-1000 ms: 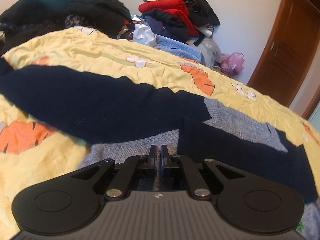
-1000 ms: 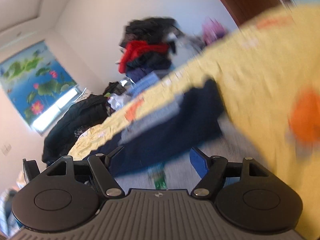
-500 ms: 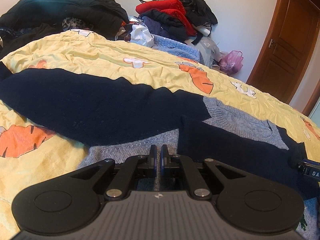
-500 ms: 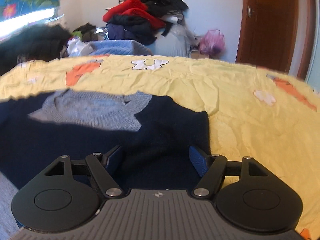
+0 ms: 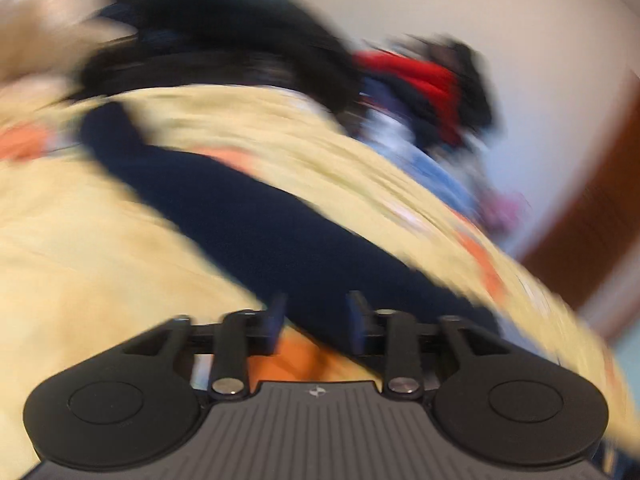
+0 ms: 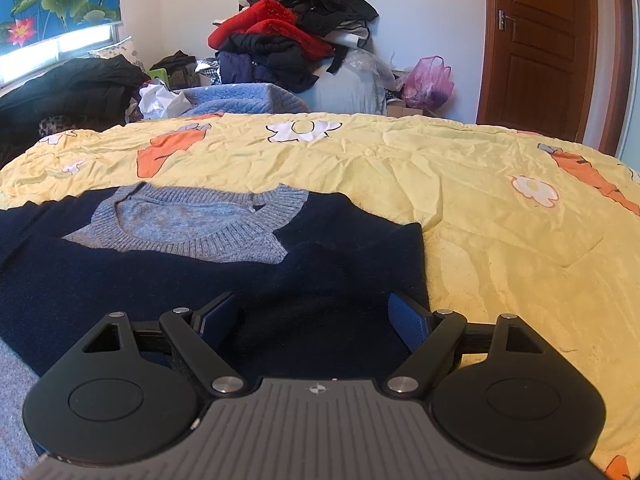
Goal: Fold small clothes
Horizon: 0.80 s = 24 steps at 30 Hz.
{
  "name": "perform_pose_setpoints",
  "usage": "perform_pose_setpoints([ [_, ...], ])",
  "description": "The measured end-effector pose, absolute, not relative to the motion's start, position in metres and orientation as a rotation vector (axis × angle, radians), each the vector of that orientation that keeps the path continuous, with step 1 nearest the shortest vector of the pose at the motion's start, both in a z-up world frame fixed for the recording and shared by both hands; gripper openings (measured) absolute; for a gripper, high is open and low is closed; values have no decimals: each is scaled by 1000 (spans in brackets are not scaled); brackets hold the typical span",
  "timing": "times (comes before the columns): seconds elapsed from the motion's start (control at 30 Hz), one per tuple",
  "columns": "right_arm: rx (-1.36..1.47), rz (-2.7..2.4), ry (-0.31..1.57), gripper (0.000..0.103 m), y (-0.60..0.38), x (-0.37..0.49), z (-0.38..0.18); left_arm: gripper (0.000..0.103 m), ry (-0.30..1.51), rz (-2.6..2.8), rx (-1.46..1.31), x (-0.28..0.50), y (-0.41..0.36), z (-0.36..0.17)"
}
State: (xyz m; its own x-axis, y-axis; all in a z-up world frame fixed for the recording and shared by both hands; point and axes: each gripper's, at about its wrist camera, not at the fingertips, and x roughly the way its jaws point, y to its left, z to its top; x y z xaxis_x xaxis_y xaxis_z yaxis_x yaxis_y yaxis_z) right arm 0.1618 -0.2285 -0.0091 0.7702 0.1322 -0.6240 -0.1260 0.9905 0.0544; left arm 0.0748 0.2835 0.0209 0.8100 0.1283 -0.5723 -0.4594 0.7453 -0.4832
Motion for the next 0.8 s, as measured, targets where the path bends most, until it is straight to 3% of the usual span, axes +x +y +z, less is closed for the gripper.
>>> perform_pose_setpoints([
  [0.07,13,142,676,84,-229,161,-9,57,501,415,-843,72,337,13],
  [0.23,20,155,676,88,-229,161,-9,57,404,491,-1200,74,426,-12],
  [0.4,17,171,682,93,-228,162,-9,56,432,570,-1152,102,451,-15],
  [0.5,20,181,686,95,-227,163,-9,37,452,613,-1079,114,449,-20],
  [0.57,17,182,686,96,-227,163,-10,33,454,653,-1025,117,451,-24],
  [0.7,14,184,687,96,-226,163,-10,8,463,712,-968,112,455,-24],
  [0.8,14,183,687,96,-226,163,-10,6,429,746,-821,115,434,0],
])
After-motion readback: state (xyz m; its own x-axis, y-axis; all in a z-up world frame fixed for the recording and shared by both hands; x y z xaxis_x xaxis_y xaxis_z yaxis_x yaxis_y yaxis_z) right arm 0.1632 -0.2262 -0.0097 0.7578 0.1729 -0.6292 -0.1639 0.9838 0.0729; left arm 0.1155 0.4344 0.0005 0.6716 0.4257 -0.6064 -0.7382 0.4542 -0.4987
